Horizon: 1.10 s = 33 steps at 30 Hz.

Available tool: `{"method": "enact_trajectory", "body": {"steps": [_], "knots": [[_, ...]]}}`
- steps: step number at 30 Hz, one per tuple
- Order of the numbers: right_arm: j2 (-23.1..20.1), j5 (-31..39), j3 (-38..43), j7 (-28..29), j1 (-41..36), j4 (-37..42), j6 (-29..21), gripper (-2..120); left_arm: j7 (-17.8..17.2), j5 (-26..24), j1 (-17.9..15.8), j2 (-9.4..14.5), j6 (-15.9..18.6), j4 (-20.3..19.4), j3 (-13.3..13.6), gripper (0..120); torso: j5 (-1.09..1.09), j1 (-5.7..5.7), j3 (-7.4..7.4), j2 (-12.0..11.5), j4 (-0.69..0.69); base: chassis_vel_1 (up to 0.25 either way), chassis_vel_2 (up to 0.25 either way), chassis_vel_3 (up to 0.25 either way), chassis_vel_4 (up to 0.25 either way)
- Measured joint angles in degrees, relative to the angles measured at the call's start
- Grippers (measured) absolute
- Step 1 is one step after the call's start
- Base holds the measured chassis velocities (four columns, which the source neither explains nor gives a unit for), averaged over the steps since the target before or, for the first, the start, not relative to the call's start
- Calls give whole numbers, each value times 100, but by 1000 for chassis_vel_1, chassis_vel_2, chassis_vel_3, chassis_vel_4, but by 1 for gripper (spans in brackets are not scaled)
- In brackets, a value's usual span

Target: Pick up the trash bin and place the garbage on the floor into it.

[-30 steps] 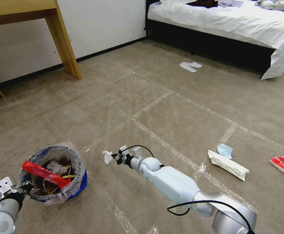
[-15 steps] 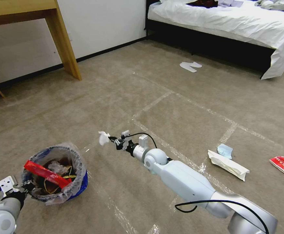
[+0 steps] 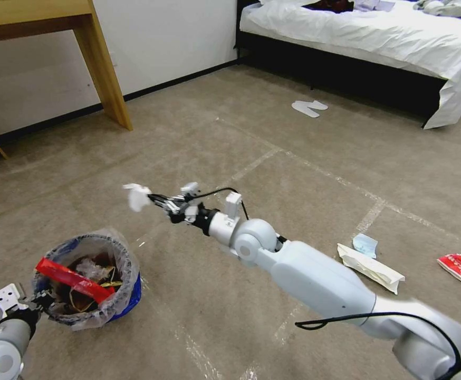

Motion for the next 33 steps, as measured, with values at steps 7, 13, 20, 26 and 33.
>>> {"method": "enact_trajectory", "body": {"steps": [7, 13, 20, 26, 33], "knots": [[141, 421, -1095, 446, 703, 359, -332, 0, -3, -48, -7, 11, -6, 2, -71, 1, 0, 0, 0, 0, 0, 0, 0, 0, 0], [276, 505, -1425, 682, 897, 415, -584, 0, -3, -75, -7, 67, -15, 22, -90, 1, 0, 0, 0, 0, 0, 0, 0, 0, 0], [381, 490, -1744, 779, 1041, 343, -788, 0, -4, -101, -5, 100, -20, 21, -108, 1, 0, 0, 0, 0, 0, 0, 0, 0, 0], [538, 379, -1876, 772, 1081, 110, -786, 0, -10, -107, 0, 102, -20, -6, -109, 1, 0, 0, 0, 0, -1, 0, 0, 0, 0], [832, 110, -2035, 766, 1135, -411, -788, 0, -12, -108, 37, 78, -20, -118, -110, 1, 0, 0, 0, 0, 0, 0, 0, 0, 0]]}}
